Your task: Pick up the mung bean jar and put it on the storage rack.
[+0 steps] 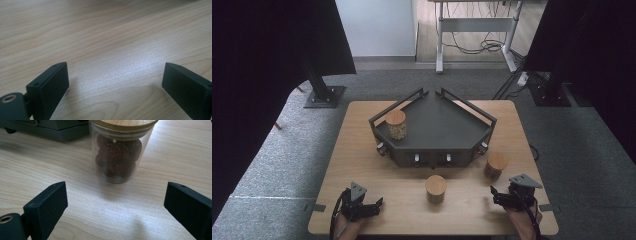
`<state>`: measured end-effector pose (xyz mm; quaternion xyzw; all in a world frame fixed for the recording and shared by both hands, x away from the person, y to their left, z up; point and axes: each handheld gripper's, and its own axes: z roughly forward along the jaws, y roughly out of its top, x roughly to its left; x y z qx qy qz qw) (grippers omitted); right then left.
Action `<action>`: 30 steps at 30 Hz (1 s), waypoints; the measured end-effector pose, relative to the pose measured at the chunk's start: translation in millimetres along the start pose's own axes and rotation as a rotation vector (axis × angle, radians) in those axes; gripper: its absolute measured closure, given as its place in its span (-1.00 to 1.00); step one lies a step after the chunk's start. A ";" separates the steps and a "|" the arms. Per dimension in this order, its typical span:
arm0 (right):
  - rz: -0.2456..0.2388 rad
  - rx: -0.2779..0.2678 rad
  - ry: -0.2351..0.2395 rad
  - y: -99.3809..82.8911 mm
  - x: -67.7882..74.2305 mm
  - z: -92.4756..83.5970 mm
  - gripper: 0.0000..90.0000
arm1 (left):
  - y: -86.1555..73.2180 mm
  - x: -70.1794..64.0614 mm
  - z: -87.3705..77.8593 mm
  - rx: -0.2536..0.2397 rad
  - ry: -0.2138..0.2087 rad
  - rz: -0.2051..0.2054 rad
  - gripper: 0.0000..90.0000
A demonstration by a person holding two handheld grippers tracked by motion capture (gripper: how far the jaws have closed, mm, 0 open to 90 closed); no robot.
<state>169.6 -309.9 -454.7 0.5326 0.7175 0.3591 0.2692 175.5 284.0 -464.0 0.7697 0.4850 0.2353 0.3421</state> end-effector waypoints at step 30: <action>-0.044 -0.075 0.082 6.9 23.0 -10.0 -0.89 | 8.7 -3.8 4.8 0.051 0.040 -0.042 -1.00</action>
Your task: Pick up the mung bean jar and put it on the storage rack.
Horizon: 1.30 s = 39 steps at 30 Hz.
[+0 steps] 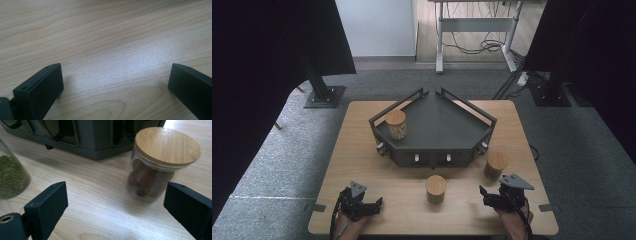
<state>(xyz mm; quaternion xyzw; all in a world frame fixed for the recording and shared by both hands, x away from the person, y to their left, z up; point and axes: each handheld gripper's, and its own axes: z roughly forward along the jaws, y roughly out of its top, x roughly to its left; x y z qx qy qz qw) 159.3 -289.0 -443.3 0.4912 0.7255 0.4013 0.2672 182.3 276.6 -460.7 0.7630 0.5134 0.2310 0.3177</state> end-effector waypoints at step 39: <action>-0.044 -0.054 0.179 11.1 32.1 8.7 -0.89 | 0.2 -0.2 0.3 0.000 -0.002 0.001 -1.00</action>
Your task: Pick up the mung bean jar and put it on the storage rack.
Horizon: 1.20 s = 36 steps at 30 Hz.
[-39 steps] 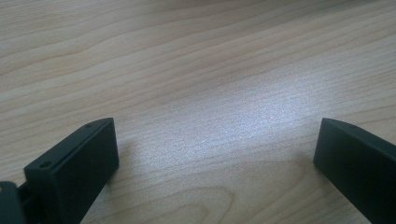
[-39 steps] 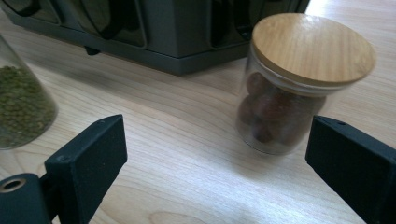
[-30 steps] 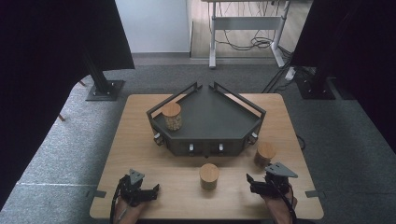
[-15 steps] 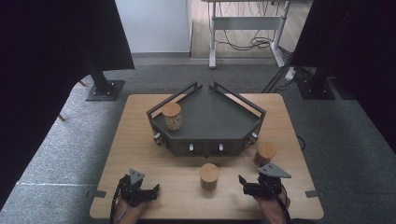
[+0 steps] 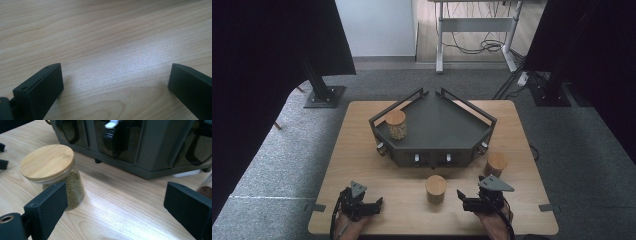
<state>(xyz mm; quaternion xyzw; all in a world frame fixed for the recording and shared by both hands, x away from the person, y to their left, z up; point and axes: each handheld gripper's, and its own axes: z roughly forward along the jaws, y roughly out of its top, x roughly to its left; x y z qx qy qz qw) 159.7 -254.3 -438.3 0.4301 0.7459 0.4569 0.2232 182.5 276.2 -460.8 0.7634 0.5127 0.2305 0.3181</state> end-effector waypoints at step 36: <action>-0.067 -0.033 0.115 9.1 23.9 22.8 -0.93 | 0.0 0.0 -0.1 0.001 -0.001 0.001 -1.00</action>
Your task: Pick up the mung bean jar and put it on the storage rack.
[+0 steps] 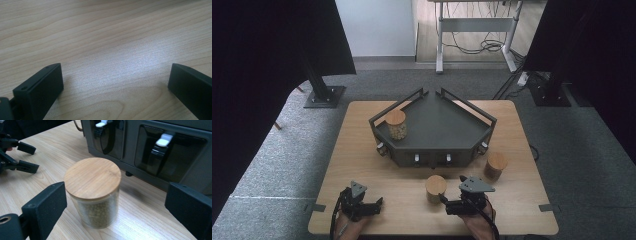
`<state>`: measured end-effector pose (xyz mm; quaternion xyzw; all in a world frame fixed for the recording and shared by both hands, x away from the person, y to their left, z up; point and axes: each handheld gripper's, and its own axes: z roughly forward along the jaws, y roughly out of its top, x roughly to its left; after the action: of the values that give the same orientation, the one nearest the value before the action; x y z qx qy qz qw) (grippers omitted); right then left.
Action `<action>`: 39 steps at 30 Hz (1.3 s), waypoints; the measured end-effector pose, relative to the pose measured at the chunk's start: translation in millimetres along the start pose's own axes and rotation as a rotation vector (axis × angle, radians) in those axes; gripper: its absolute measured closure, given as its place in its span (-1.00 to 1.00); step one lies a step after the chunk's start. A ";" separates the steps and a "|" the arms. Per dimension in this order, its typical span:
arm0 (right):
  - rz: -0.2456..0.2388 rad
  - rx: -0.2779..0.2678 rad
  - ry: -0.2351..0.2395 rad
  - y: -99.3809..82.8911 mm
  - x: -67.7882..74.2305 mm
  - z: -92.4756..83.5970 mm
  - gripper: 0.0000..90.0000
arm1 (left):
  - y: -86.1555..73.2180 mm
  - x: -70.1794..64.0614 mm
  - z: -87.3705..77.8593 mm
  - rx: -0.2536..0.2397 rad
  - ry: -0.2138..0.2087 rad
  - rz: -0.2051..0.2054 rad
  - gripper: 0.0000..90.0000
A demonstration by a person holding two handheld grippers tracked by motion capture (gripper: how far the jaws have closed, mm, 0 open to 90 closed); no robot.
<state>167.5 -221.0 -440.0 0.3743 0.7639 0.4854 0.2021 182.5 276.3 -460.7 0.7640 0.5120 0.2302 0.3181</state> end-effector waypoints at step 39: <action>-0.065 0.021 0.036 2.0 13.4 35.7 -0.88 | -0.1 -0.2 0.0 0.000 0.000 0.000 -1.00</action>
<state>183.7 -189.1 -453.4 0.3423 0.7842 0.4772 0.2001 182.3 276.1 -460.7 0.7639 0.5120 0.2303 0.3182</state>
